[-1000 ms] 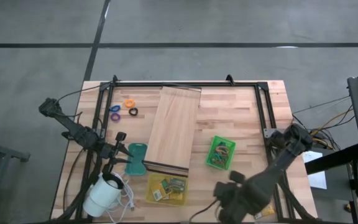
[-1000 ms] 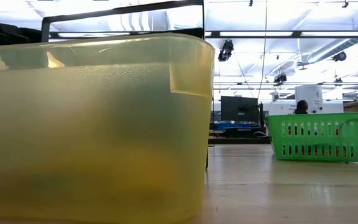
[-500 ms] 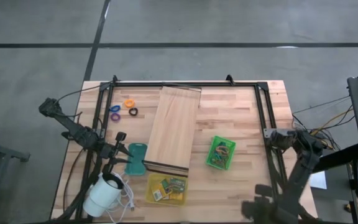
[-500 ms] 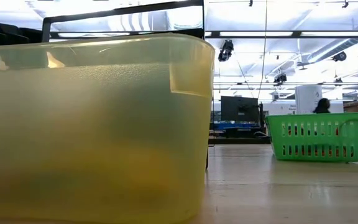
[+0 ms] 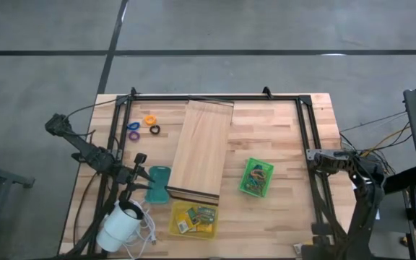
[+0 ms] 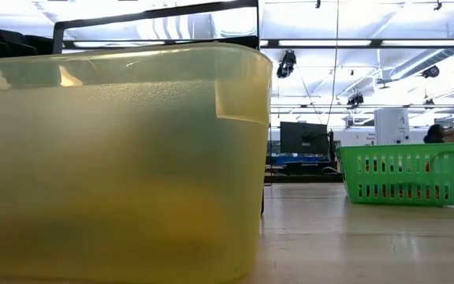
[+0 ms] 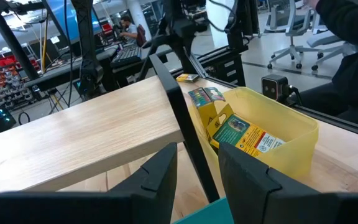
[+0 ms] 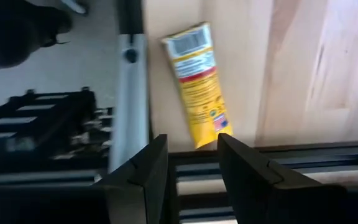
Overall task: Pick & Place Office Desk Supplies
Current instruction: Put the small yellow crayon box into the yellow bin
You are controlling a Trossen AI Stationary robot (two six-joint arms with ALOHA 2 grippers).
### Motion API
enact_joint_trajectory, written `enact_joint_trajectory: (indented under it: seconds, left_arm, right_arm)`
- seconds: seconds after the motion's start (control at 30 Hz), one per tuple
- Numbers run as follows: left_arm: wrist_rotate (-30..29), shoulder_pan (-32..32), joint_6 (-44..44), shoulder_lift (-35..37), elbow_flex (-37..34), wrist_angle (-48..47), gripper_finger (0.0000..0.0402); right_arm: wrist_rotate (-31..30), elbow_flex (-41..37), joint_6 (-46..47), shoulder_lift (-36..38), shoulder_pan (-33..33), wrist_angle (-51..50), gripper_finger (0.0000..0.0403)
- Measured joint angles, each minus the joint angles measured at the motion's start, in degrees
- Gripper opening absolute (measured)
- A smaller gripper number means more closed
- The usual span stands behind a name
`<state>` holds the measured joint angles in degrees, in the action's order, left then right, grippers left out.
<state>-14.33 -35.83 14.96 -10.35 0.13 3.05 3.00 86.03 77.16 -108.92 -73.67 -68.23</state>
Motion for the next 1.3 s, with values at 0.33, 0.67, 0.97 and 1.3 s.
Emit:
enact_joint_trajectory:
  seconds: [0.33, 0.67, 0.97, 1.3]
  left_arm:
    - [0.0, 0.0, 0.0, 0.0, 0.0, 0.0, 0.012]
    - [0.0, 0.0, 0.0, 0.0, 0.0, 0.0, 0.012]
    - [0.0, 0.0, 0.0, 0.0, 0.0, 0.0, 0.012]
    - [0.0, 0.0, 0.0, 0.0, 0.0, 0.0, 0.012]
  right_arm:
    - [-0.5, -8.9, -1.7, 0.0, -0.3, 7.2, 0.0181]
    - [-2.2, -13.1, -3.8, 0.1, -0.1, 12.1, 0.019]
    - [-3.3, -14.6, -3.6, 0.1, -0.1, 16.4, 0.0189]
    - [-3.3, -15.9, -3.5, 0.1, 0.2, 18.3, 0.0177]
